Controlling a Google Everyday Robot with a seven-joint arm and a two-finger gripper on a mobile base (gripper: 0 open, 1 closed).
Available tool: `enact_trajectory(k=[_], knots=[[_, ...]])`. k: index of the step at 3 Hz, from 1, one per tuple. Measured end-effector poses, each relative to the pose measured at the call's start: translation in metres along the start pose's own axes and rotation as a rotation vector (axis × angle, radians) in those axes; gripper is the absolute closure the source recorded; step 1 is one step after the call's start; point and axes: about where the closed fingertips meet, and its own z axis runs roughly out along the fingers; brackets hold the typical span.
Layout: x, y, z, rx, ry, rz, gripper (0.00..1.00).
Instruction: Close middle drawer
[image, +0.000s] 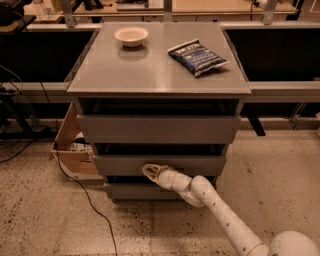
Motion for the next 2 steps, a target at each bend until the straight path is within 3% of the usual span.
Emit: enact_trajectory(k=[1, 2], knots=[[-0.003, 0.004, -0.042, -0.071, 0.034, 0.015, 1.00], [-0.020, 0.005, -0.122, -0.154, 0.112, -0.021, 1.00]])
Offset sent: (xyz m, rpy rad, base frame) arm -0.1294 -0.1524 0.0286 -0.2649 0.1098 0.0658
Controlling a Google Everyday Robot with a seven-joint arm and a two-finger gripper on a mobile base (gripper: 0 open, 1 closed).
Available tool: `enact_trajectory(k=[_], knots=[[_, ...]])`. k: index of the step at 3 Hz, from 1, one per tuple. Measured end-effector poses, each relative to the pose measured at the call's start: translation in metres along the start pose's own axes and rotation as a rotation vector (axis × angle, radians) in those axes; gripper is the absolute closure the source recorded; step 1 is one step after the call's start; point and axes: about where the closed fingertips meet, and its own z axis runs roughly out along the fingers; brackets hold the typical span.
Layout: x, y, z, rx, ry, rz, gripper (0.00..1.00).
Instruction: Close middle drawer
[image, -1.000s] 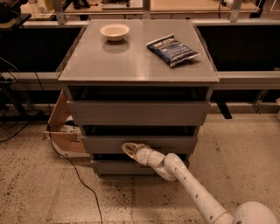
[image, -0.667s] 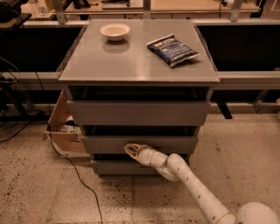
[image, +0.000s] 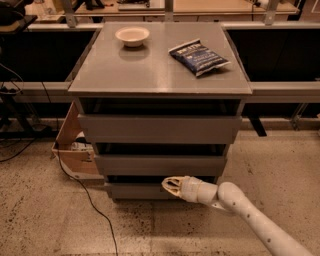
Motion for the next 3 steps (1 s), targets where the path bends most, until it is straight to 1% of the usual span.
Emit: enact_trajectory(k=[1, 2, 3], knots=[[-0.014, 0.002, -0.055, -0.017, 0.072, -0.040, 1.00], [-0.037, -0.019, -0.112, 0.025, 0.161, -0.110, 1.00], [-0.063, -0.053, -0.157, 0.074, 0.232, -0.198, 1.00]])
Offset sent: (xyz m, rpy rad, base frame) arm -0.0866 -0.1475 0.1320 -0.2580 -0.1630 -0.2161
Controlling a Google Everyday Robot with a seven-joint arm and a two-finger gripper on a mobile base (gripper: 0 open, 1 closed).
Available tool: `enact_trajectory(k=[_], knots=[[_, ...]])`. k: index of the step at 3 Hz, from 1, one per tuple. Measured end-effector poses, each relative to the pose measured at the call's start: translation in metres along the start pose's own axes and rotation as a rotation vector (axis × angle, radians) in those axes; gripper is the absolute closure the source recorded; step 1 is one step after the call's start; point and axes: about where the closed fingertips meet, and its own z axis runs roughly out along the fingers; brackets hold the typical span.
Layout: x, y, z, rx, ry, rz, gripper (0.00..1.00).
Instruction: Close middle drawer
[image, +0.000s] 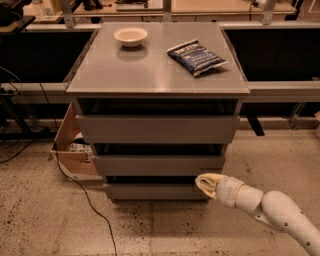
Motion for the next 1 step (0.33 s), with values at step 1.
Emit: enact_trajectory(k=[1], knots=[[0.0009, -0.0062, -0.0079, 0.006, 0.013, -0.009, 1.00]])
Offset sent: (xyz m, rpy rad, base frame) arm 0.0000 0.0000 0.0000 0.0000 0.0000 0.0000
